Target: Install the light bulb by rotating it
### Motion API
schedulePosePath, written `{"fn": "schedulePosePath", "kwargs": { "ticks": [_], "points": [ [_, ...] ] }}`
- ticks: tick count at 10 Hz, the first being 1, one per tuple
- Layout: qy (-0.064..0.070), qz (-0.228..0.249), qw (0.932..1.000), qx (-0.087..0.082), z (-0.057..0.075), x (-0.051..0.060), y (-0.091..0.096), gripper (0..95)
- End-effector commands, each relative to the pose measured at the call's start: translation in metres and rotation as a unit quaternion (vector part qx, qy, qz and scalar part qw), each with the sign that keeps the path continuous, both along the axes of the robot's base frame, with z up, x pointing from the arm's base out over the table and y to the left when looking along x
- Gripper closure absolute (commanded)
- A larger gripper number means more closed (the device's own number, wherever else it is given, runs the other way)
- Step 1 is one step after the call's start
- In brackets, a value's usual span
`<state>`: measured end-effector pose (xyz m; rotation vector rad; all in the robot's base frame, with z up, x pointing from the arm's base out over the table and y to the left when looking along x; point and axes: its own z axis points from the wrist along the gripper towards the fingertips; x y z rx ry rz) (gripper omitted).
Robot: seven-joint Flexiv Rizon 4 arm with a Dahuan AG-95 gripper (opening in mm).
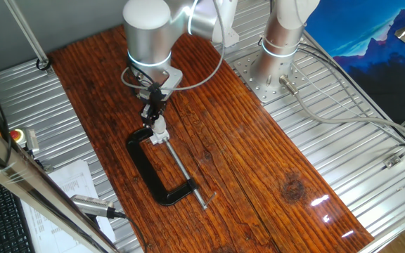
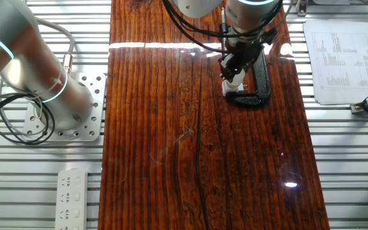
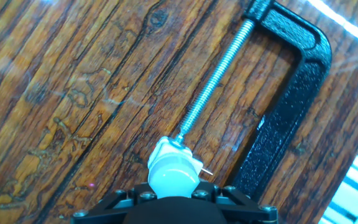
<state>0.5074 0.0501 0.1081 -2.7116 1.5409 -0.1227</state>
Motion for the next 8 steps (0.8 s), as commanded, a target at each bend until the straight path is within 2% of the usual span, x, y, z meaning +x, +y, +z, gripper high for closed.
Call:
{"fn": "schedulePosePath", "kwargs": {
  "ticks": [1,3,8],
  "points": [
    [-0.002,-0.044,0.999,-0.001,-0.0002,0.0013,-0.0018,76.0],
    [-0.001,-0.07,0.9976,0.005,-0.0002,0.0013,-0.0018,76.0],
    [0.007,-0.12,0.9928,0.006,-0.0002,0.0013,-0.0018,76.0]
  ]
}}
